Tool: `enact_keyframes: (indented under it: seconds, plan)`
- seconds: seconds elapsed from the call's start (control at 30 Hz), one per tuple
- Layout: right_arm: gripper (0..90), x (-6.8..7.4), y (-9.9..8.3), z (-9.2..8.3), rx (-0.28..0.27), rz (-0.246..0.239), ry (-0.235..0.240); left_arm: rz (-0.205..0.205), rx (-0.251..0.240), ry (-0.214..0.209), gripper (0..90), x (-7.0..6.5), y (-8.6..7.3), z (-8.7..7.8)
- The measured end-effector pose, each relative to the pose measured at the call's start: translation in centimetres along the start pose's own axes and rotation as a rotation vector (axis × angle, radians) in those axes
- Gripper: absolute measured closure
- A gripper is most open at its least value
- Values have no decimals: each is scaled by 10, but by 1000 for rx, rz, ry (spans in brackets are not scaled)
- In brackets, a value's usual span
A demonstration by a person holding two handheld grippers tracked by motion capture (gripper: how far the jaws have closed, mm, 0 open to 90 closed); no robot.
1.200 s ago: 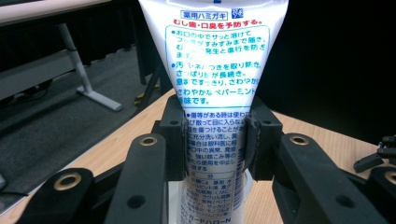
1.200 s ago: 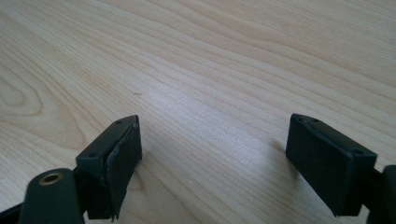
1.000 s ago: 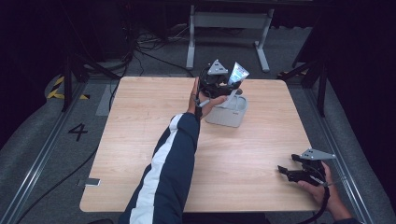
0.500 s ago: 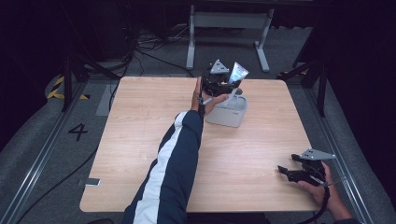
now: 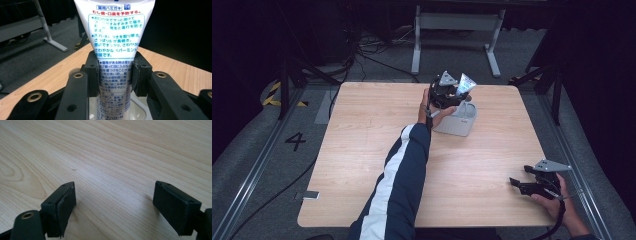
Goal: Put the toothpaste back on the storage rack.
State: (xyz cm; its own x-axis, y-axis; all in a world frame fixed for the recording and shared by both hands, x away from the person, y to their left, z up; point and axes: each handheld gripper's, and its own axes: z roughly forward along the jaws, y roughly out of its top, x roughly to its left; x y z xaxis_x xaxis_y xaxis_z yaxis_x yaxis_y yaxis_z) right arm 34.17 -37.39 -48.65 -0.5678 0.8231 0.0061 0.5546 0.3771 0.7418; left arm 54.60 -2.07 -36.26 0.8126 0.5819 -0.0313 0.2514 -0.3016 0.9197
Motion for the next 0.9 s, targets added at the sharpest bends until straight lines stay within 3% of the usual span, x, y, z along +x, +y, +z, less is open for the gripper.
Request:
enact_keyframes:
  seconds: [0.23,0.37,0.67,0.9]
  plan:
    - [190,0,0,0,1,0,0,23,24,7,647,-1,-9,-3]
    - [190,0,0,0,0,1,0,16,33,9,644,-1,-12,-5]
    - [191,0,0,0,0,1,0,64,107,17,639,-2,-18,-6]
    - [191,0,0,0,0,1,0,67,146,17,633,-2,-24,-7]
